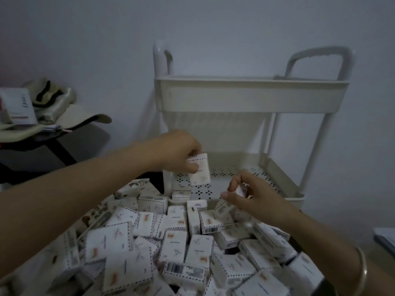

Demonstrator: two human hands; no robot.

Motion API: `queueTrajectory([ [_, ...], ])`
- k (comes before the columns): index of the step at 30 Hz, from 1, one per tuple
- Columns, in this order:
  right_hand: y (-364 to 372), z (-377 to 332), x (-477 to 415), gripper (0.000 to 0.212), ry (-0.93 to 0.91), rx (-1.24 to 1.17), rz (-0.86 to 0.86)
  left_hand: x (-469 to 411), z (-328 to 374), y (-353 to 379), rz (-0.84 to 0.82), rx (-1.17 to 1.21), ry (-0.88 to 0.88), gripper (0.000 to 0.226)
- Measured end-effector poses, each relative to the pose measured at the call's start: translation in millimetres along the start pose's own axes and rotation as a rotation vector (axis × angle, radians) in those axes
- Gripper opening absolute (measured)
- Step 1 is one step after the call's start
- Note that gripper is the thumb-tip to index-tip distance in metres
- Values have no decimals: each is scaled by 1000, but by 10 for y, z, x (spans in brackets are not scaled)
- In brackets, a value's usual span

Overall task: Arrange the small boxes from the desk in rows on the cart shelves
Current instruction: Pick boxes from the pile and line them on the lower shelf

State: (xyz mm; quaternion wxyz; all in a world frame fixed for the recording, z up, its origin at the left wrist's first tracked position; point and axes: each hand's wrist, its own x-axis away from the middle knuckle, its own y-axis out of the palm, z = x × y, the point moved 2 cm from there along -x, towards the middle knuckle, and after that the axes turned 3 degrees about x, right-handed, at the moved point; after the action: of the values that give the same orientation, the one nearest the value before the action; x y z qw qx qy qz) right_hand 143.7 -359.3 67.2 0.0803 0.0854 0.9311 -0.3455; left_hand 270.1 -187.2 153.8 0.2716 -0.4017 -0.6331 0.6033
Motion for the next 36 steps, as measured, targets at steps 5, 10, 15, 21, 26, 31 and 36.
queueTrajectory([
  [5,-31,120,-116,11,11,-30,5,-287,-29,76,-134,-4,-8,39],
  [10,-76,121,-263,40,-31,-1,85,-464,-73,319,-83,-160,21,34],
  [15,-52,162,-351,57,48,-46,131,-417,-119,575,-96,-266,7,23],
  [21,58,238,-477,44,90,-79,121,-393,-31,817,-27,-455,36,14],
  [26,107,273,-542,36,38,-98,108,-345,-51,976,-69,-493,32,17],
  [31,135,306,-629,35,33,-112,67,-246,-52,992,-134,-518,55,17],
  [36,183,340,-782,38,-6,102,56,-153,-42,1001,-178,-550,103,24],
])
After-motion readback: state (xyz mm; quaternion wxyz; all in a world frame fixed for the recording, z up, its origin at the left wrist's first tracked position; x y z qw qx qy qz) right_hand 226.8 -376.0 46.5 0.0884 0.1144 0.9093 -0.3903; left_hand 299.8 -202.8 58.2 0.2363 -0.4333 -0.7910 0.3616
